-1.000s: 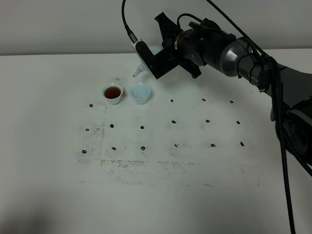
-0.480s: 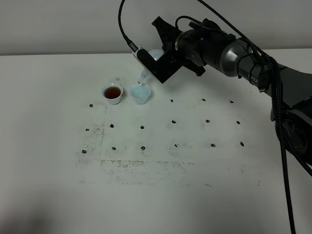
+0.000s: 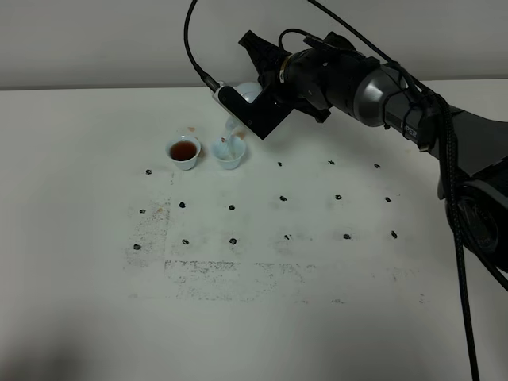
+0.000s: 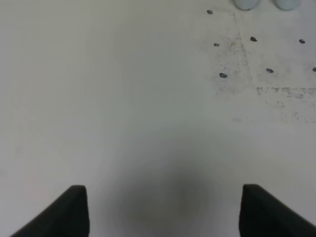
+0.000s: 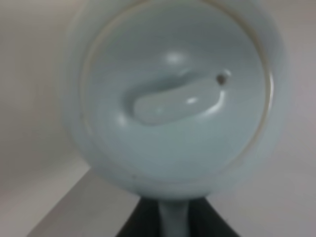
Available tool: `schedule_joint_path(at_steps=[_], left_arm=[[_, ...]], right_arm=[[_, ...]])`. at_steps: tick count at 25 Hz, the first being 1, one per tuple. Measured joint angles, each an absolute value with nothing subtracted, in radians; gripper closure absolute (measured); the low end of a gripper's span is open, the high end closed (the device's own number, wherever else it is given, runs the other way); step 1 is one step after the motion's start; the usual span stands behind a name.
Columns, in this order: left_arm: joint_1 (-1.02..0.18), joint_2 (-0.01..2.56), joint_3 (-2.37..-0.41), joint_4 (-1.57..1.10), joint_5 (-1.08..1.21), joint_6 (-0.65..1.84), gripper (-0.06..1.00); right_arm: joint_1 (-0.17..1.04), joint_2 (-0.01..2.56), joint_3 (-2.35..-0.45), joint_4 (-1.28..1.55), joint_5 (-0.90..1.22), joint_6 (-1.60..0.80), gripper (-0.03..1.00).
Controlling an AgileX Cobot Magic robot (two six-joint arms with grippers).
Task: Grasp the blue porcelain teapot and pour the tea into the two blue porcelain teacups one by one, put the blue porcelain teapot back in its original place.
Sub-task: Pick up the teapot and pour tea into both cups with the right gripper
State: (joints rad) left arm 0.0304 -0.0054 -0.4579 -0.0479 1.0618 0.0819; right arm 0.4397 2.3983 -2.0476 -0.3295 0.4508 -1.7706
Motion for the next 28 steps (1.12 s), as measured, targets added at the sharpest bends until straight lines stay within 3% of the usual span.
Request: schedule_joint_path(at_steps=[28], left_arm=[[0.03, -0.005, -0.458, -0.048, 1.062, 0.082, 0.34]], right_arm=[[0.44, 2.398, -2.048, -0.329, 0.407, -1.847, 0.93]])
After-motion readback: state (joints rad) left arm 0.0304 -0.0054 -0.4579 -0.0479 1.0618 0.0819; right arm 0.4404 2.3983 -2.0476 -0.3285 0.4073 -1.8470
